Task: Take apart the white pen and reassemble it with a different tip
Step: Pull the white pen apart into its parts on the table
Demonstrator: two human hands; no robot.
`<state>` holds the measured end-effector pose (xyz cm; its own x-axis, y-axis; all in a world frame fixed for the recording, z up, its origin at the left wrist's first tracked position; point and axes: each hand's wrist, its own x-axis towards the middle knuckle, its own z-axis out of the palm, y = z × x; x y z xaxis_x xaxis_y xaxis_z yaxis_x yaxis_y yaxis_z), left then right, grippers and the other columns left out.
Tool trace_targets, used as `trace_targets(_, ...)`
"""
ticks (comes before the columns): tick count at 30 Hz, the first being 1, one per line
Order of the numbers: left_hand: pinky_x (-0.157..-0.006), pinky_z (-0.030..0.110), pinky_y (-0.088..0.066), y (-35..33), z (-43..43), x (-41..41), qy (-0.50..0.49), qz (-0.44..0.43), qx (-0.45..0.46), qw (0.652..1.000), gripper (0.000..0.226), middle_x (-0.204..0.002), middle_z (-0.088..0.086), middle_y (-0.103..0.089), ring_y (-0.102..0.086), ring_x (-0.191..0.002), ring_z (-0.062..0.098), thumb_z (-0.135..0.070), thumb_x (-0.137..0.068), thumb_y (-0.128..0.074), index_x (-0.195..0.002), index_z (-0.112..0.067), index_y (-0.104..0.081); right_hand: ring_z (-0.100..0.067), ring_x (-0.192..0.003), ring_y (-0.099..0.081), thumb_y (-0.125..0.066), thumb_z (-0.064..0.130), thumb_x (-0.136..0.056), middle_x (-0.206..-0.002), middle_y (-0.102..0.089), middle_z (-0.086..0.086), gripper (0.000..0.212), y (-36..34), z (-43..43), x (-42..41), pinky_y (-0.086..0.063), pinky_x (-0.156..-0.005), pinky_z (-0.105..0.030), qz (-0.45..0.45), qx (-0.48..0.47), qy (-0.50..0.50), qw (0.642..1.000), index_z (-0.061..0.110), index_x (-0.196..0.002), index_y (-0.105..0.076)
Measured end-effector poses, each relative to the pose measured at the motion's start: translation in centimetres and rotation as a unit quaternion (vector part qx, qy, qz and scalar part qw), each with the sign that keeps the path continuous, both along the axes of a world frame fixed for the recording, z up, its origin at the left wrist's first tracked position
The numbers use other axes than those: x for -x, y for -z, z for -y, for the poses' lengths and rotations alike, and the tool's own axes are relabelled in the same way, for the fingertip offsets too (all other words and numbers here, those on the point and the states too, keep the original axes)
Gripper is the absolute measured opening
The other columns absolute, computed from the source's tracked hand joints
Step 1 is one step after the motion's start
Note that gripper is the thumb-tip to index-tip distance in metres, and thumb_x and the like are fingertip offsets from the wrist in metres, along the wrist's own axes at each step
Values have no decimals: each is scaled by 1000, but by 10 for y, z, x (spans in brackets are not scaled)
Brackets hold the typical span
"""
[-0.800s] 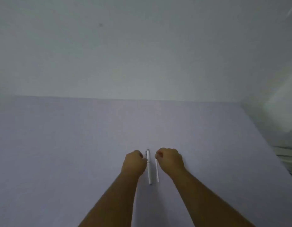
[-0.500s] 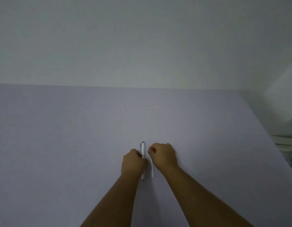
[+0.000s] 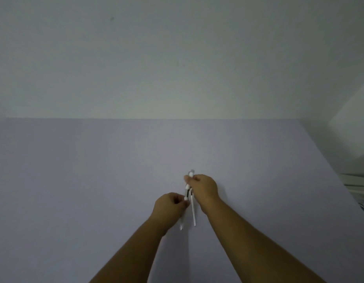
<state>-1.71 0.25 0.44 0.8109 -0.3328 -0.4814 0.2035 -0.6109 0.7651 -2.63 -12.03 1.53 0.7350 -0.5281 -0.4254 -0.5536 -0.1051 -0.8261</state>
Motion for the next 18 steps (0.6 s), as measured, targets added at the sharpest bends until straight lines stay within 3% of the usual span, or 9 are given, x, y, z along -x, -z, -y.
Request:
trace_targets(3,-84,33,-58,1,-11,3,10,-35,3,999,10,-88,5,-70,-69,-87,23,-26,-89,-63,-88,-17,-68,-16,-55,-53,-59,32,-88,-62,-59,-3,33,-7,18,0,-52,-74,-38,25,-49,80,995,14,-61,-60)
trace_targets(6,-84,32,-58,9,-18,3,-41,-48,30,998,12,-94,7,-70,-68,-91,24,-25,-90,-62,-90,-15,-67,-20,-59,-55,-60,29,-88,-67,-61,-7,30,-2,32,8,-51,-73,-37,-35,-20,-4,999,14,-63,-60)
trace_targets(9,-80,30,-58,15,-17,4,-59,-55,38,996,12,-92,6,-68,-65,-86,22,-25,-90,-62,-92,-14,-67,-21,-68,-59,-62,29,-85,-74,-66,-7,25,17,27,21,-51,-75,-35,-127,99,-108,981,17,-62,-59)
trace_targets(11,-79,29,-58,17,-15,5,-64,-59,36,996,13,-91,5,-68,-65,-87,22,-25,-89,-63,-94,-13,-67,-24,-78,-63,-65,26,-83,-82,-68,-10,15,27,22,28,-50,-77,-34,-121,120,-101,980,13,-75,-64)
trace_targets(13,-78,29,-59,20,-12,6,-62,-57,31,996,13,-89,5,-68,-65,-86,22,-24,-89,-64,-94,-13,-68,-27,-90,-66,-67,24,-82,-94,-72,-12,19,33,19,30,-50,-79,-33,-112,120,-73,984,7,-90,-68)
trace_targets(18,-81,33,-59,24,-9,6,-58,-50,33,996,15,-86,4,-68,-63,-80,19,-23,-88,-63,-94,-10,-70,-26,-96,-65,-72,24,-79,-102,-70,-11,27,45,15,30,-49,-82,-33,-106,121,-42,986,7,-99,-65)
